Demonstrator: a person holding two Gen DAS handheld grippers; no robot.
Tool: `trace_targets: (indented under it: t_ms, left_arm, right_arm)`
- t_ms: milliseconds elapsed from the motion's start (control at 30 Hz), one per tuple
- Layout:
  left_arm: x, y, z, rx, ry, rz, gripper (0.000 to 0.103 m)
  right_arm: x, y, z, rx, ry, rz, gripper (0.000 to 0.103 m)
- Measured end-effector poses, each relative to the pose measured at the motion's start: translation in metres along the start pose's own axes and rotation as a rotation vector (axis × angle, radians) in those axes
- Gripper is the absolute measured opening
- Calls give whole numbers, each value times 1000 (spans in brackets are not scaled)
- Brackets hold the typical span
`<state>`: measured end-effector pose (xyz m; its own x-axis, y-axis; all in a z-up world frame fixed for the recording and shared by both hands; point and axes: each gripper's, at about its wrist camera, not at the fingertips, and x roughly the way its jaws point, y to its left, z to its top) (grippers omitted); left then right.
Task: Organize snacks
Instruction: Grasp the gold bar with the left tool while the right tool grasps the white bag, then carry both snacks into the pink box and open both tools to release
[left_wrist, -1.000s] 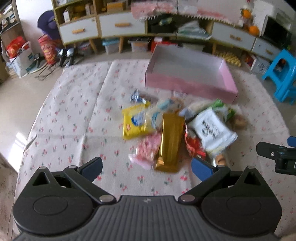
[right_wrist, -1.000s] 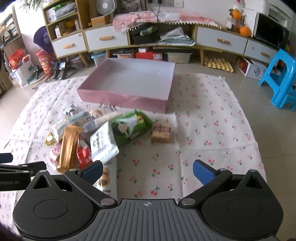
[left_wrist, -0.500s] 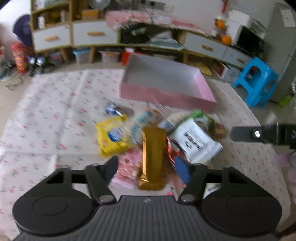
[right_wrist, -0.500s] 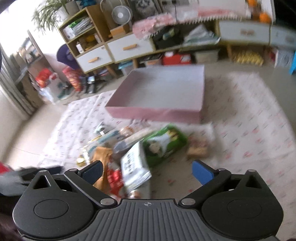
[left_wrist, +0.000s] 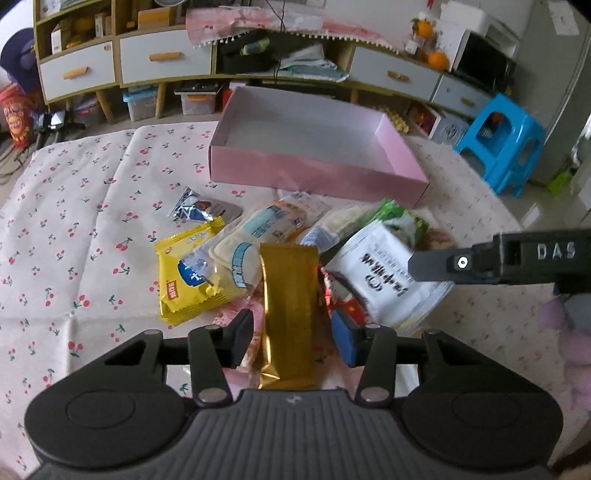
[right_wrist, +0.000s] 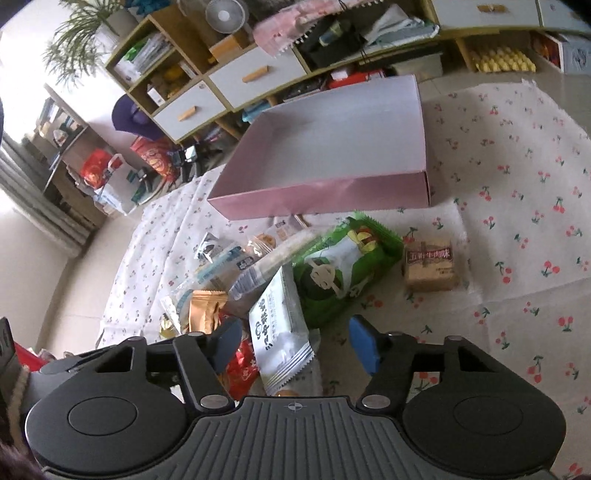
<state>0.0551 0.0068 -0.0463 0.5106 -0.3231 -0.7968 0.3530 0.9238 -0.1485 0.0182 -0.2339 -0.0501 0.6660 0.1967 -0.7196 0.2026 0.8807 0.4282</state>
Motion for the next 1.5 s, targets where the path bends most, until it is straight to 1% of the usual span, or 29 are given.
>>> trace_targets:
  t_ms: [67, 133, 267, 333, 400, 467, 600, 800, 867, 967, 1000, 1033, 1100, 1300, 1500]
  left_arm:
    - [4, 1, 0, 0, 15, 17, 43]
    - [5, 0, 0, 13, 7, 28, 46]
    - [5, -5, 0, 36, 4, 52, 48]
    - [7, -9, 0, 55, 5, 70, 48]
    - [8, -12, 0, 72, 6, 84, 49]
    - [9, -14, 1, 80, 5, 89, 52]
    - [11, -16, 1, 87, 3, 100, 53]
    - [14, -19, 0, 102, -7, 111, 53]
    - [15, -21, 0, 113, -10, 118, 52]
    - [15, -23, 1, 130, -10, 142, 46]
    - [15, -23, 2, 134, -8, 154, 40]
    - [15, -23, 3, 135, -6, 158, 38]
    - [13, -20, 5, 124, 1, 151, 27]
    - [8, -12, 12, 47, 38, 73, 27]
    - [-9, -13, 19, 35, 8, 32, 27]
  right_arm:
    - [6, -2, 1, 24, 12, -1, 56]
    - [10, -3, 1, 41, 25, -6, 54]
    - [16, -7, 2, 72, 48, -10, 46]
    - [20, -8, 1, 92, 53, -6, 44]
    - [22, -9, 2, 114, 55, 4, 36]
    - [23, -7, 2, 128, 54, 10, 33]
    - [19, -3, 6, 139, 40, 10, 21]
    - [7, -4, 13, 187, 22, 27, 13]
    - [2, -5, 15, 200, 11, 38, 13]
    - [-5, -8, 18, 206, -9, 50, 12]
    - [-7, -9, 18, 211, -15, 54, 12]
    - [-8, -10, 19, 216, -20, 58, 12]
    - [-12, -13, 21, 225, -29, 64, 12]
    - [-21, -16, 25, 259, -51, 81, 12]
    - [-32, -19, 31, 283, -89, 103, 12]
